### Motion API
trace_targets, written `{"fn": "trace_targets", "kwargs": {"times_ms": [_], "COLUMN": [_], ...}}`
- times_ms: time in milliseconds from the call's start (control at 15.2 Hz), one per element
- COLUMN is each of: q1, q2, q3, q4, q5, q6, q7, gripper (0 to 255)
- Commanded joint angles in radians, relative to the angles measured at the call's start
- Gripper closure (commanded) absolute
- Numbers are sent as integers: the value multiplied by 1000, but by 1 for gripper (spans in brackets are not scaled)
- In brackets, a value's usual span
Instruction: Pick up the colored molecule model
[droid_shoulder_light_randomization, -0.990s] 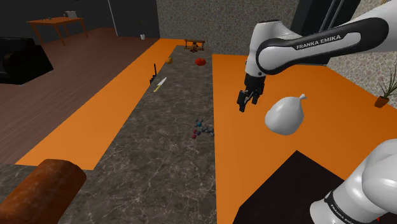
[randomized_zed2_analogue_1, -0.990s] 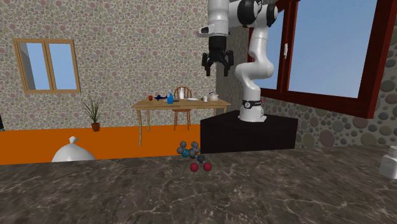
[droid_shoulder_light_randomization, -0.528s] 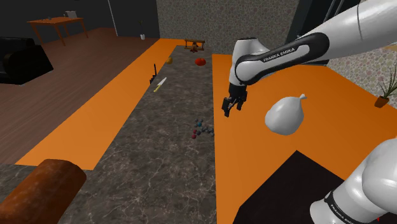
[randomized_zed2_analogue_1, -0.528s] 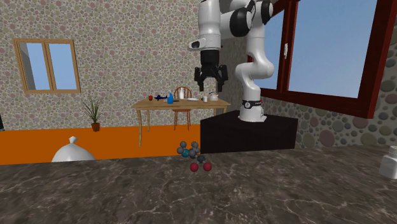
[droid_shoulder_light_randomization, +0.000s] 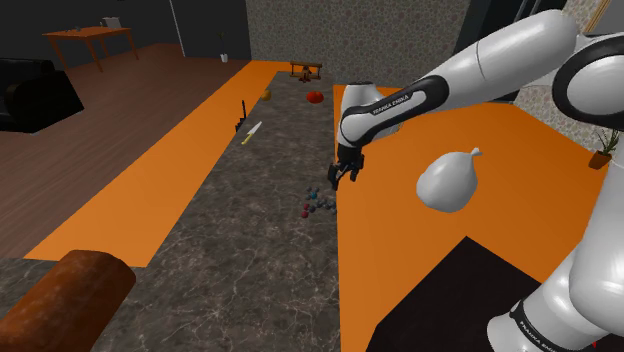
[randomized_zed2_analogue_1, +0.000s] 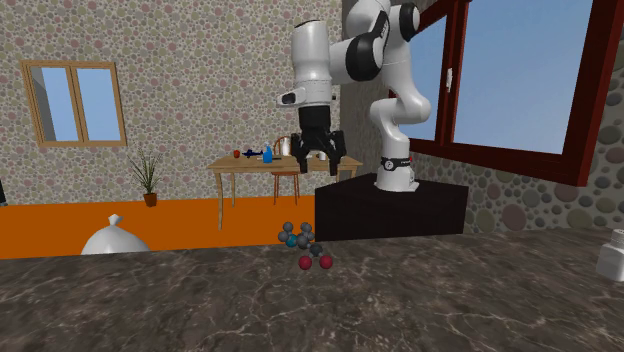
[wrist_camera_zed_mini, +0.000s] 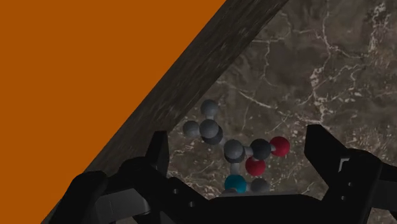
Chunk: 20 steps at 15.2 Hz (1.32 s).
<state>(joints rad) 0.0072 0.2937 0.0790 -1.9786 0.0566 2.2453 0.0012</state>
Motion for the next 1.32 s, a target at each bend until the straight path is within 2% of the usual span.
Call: {"fn": "trace_targets", "kwargs": {"times_ms": [0,330,924,990,1254], "q1": [5,11,13,13,13], "q2": [92,287,353,354,355], "q3": [4,11,9,9,9], "q4": [84,276,272,272,271], "q5": [4,13,12,12,12], "q6": [8,7,77,78,80], "q7": [2,-3,-8,-8,-8], "gripper": [0,0,0,255,255]}}
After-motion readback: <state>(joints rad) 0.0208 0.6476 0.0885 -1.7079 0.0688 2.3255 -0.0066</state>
